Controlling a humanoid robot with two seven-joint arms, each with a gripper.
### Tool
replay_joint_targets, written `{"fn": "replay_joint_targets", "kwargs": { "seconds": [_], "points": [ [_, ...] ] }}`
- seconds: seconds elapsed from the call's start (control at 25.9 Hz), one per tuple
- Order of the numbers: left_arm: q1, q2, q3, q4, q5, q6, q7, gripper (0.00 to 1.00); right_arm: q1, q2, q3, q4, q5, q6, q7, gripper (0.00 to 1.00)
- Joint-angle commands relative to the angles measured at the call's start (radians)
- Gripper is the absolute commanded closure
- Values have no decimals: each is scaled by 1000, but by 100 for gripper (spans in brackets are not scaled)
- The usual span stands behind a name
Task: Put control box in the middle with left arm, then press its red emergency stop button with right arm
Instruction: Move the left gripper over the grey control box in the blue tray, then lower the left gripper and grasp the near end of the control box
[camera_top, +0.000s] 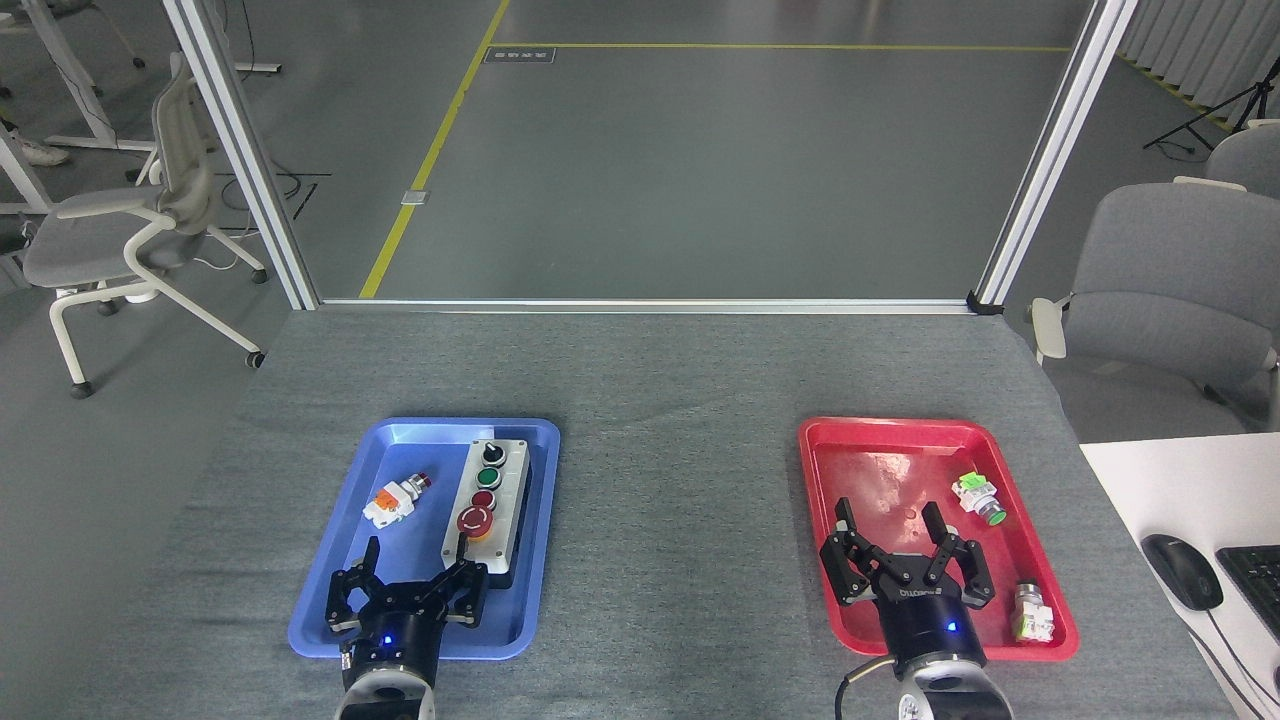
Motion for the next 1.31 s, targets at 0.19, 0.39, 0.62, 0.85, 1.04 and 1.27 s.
{"fn": "replay_joint_targets", "kwargs": {
  "seconds": [0.19, 0.39, 0.62, 0.85, 1.04, 1.27],
  "points": [
    [57, 1, 2, -119, 12, -13, -44, 1, 0, 1, 0, 0, 0, 0, 1, 2],
    [102, -50, -2, -184, 19, -29, -46, 1, -3, 1, 0, 0, 0, 1, 1, 2],
    [76, -112, -9, -118, 5, -33, -46, 1, -3, 1, 0, 0, 2, 0, 1, 2],
    [-9, -126, -12, 31, -1, -19, -35, 1, -4, 1, 0, 0, 3, 0, 1, 2],
    [-13, -115, -12, 43, -1, -19, -32, 1, -4, 0, 0, 0, 3, -2, 1, 2],
    [-52, -122, -11, 125, 0, -17, -30, 1, -4, 1, 0, 0, 3, -3, 1, 2]
  ]
}}
